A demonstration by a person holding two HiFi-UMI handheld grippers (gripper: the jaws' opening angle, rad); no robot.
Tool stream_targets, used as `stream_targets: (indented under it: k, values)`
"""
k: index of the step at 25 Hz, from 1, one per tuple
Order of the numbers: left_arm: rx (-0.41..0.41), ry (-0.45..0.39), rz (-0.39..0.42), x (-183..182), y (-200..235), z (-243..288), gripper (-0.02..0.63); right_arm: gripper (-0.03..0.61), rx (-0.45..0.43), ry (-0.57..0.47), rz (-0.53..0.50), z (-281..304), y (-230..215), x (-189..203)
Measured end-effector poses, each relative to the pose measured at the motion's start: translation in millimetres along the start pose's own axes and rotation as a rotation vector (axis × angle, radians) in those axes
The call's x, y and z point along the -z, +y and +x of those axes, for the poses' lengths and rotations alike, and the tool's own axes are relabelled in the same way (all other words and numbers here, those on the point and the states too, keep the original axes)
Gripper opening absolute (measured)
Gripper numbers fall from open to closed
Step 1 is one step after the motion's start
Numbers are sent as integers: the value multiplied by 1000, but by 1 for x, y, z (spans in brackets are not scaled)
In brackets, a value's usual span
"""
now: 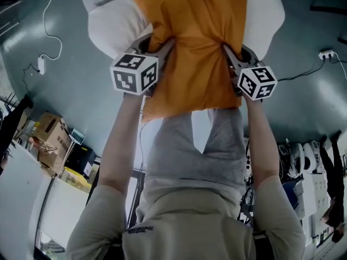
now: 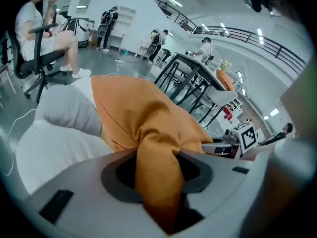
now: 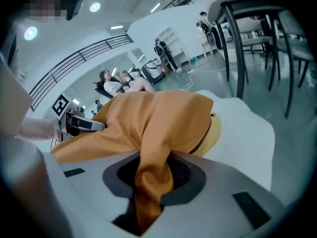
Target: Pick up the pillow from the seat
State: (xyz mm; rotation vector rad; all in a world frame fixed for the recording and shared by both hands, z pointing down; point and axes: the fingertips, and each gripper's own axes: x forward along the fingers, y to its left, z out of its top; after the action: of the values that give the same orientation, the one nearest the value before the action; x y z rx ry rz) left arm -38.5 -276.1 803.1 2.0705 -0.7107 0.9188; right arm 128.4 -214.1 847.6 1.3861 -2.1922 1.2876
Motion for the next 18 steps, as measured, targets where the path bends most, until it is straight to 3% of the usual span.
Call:
stream_targets:
  k: [8, 14, 18]
  values:
    - [43, -247, 117, -126, -71, -119, 161, 109, 60, -201, -207, -108, 68, -156]
    - [46, -492, 256, -226, -130, -261, 166, 115, 125, -419, -426, -209, 168, -290]
    - [66, -639, 366, -278, -178, -353, 172, 120, 153, -548, -503, -286, 233, -355]
